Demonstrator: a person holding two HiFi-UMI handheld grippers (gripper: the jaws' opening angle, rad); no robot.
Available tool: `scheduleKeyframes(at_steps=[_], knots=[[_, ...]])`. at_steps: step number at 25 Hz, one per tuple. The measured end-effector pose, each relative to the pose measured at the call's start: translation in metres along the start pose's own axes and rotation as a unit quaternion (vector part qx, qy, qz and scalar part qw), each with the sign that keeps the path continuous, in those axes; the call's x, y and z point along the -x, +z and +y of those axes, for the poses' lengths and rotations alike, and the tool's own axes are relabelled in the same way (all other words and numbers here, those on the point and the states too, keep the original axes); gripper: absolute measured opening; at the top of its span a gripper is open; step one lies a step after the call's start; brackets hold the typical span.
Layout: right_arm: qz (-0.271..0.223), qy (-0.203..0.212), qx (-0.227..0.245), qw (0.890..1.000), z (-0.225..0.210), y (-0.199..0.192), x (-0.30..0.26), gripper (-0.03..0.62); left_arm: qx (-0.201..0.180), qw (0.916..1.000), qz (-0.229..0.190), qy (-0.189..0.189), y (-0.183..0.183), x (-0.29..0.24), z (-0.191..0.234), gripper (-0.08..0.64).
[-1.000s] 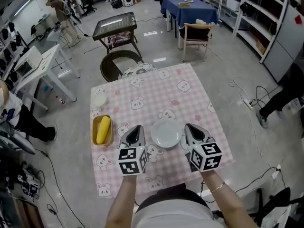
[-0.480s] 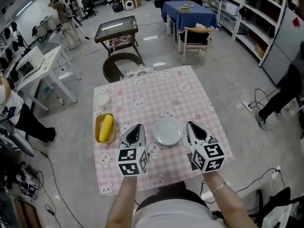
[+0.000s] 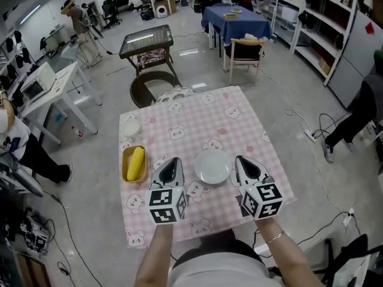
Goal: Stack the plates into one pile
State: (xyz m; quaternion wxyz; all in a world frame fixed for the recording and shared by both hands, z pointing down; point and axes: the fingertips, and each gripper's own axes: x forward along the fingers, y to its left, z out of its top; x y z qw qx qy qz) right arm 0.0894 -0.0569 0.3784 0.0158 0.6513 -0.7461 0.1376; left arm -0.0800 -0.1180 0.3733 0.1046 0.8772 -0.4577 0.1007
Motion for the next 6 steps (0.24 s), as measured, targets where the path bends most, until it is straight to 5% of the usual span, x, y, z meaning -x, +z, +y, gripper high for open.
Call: scheduleKeyframes(at_steps=[6], knots=[[0.000,0.000,0.000,1.000,0.021,0.008,0.002,0.003,-0.001,1.0000,0.005,-0.007,0.008,0.013,0.008,0.026]])
